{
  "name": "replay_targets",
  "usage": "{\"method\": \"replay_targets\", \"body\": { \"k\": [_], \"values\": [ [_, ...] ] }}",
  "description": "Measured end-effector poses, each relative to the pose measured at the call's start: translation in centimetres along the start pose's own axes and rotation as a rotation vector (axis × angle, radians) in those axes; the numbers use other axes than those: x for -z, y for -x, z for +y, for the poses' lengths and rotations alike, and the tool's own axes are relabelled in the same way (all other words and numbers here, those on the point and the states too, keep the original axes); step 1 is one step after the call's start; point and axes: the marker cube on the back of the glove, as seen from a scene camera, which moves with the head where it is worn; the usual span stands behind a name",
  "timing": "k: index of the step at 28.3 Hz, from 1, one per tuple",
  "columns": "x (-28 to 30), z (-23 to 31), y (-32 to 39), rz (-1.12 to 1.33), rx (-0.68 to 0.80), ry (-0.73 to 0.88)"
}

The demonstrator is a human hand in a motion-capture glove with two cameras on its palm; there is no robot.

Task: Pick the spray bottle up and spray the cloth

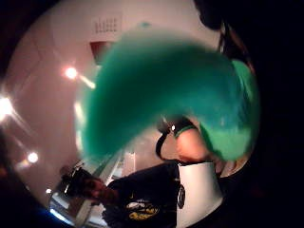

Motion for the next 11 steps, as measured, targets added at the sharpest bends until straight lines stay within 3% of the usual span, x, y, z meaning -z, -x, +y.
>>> {"method": "replay_targets", "body": {
  "k": [5, 11],
  "values": [
    [2.1, 2.2, 0.3, 0.156, 0.004, 0.135],
    [4.0, 5.9, -0.3, 0.294, -0.011, 0.183]
  ]
}}
